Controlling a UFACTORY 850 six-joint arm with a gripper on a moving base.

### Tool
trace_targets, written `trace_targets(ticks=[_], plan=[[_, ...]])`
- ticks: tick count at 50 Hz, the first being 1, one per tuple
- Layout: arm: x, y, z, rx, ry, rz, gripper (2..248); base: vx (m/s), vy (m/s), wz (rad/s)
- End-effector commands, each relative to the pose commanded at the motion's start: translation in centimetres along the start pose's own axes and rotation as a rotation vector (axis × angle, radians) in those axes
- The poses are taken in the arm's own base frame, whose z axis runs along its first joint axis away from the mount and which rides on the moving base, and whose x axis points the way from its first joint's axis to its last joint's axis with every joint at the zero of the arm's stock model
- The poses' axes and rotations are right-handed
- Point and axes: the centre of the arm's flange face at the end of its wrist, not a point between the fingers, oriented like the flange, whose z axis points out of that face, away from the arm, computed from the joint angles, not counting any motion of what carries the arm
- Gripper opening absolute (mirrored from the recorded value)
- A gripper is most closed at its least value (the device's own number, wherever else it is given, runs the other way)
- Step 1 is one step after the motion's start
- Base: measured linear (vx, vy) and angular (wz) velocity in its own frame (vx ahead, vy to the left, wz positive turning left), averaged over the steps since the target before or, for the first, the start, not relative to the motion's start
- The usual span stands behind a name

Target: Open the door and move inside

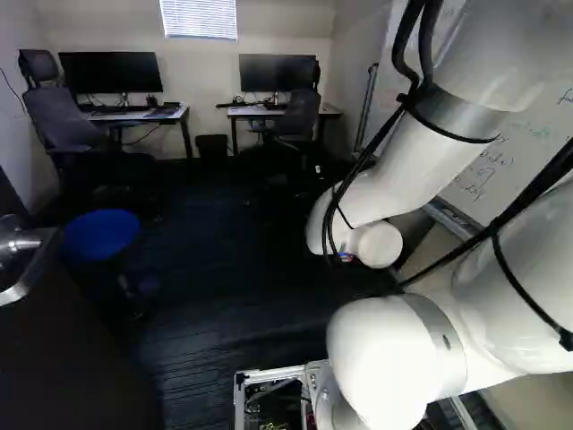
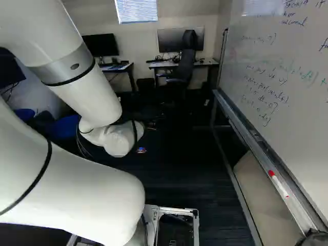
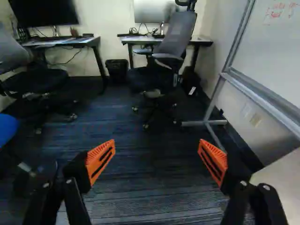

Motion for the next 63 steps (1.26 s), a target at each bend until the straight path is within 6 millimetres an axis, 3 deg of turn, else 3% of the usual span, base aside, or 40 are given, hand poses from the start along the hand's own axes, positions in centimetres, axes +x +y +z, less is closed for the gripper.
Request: trace_targets(ticks=[37,63], plan=[[0.00,0.00,0.00,0.000,0.000,0.000,247,0.191,0.001,-0.006],[0.00,0.00,0.00,0.000,0.000,0.000,247,-0.001,-0.001,-0.001]])
